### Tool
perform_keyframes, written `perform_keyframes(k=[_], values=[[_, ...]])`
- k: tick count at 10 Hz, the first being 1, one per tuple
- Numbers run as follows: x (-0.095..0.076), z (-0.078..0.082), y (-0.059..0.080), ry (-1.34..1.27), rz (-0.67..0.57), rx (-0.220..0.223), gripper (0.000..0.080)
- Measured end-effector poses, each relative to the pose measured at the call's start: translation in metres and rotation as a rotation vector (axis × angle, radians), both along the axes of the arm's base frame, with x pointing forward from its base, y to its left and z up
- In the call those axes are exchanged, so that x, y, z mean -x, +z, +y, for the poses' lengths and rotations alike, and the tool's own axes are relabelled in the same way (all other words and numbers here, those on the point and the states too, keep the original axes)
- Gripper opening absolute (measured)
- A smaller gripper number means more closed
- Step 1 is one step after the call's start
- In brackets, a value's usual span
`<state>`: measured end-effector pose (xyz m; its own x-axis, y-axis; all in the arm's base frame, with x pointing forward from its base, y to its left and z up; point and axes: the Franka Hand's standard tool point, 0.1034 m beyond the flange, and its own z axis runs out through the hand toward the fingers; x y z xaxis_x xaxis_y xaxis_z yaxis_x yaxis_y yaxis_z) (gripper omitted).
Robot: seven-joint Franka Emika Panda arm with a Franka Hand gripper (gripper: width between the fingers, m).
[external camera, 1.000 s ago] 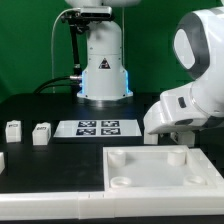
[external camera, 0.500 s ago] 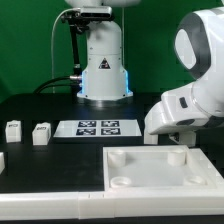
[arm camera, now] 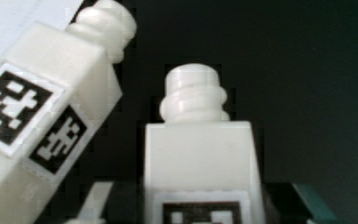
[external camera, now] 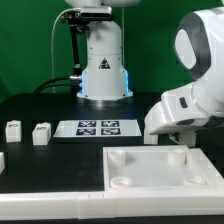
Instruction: Assemble one leg
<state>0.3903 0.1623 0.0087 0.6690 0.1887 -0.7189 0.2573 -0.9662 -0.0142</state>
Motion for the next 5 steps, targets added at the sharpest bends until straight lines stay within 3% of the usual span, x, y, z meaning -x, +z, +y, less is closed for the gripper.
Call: perform_keyframes(k=[2, 4, 5], values=[[0.0, 0.0, 0.0, -0.001, -0.001, 0.0, 0.0288], [-0.009, -0.012, 0.028, 0.002, 0.035, 0.01, 0.0288], [-0.018, -0.017, 0.039, 0.019, 0.029, -0.02, 0.0288]])
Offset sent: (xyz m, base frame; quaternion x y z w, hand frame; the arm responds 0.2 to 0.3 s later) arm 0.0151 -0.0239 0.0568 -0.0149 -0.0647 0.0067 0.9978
